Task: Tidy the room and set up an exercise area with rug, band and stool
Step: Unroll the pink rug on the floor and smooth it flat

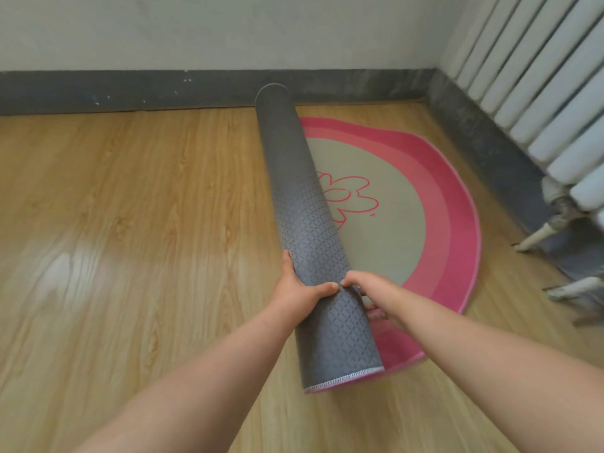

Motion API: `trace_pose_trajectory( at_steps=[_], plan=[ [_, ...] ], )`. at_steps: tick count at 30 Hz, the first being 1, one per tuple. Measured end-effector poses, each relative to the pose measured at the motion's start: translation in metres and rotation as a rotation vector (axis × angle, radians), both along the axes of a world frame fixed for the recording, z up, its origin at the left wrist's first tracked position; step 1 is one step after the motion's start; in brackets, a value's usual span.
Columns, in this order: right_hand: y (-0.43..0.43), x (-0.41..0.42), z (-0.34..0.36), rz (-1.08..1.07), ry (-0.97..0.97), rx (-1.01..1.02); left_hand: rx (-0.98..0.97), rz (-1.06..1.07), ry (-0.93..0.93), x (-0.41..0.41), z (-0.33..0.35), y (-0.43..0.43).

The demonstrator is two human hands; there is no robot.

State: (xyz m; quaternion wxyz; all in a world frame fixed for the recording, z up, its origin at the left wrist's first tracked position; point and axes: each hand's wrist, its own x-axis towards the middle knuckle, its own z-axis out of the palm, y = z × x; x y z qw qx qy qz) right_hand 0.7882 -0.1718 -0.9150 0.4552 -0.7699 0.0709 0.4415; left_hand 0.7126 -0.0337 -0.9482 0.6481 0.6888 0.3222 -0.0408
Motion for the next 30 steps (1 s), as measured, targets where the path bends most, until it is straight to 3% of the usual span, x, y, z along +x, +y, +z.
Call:
trace_pose_trajectory(
  at_steps=[15,24,30],
  plan=[
    [-0.027,0.016,-0.001,-0.149,-0.092,0.011,-0.277,-0.005,-0.009,0.016,0.012,-0.027],
    [0.001,-0.006,0.009,-0.15,-0.076,0.006,-0.114,-0.273,0.337,-0.025,0.038,0.012],
    [0.056,-0.026,0.027,0.002,-0.212,-0.05,0.039,-0.198,0.359,-0.062,0.055,0.068]
  ],
)
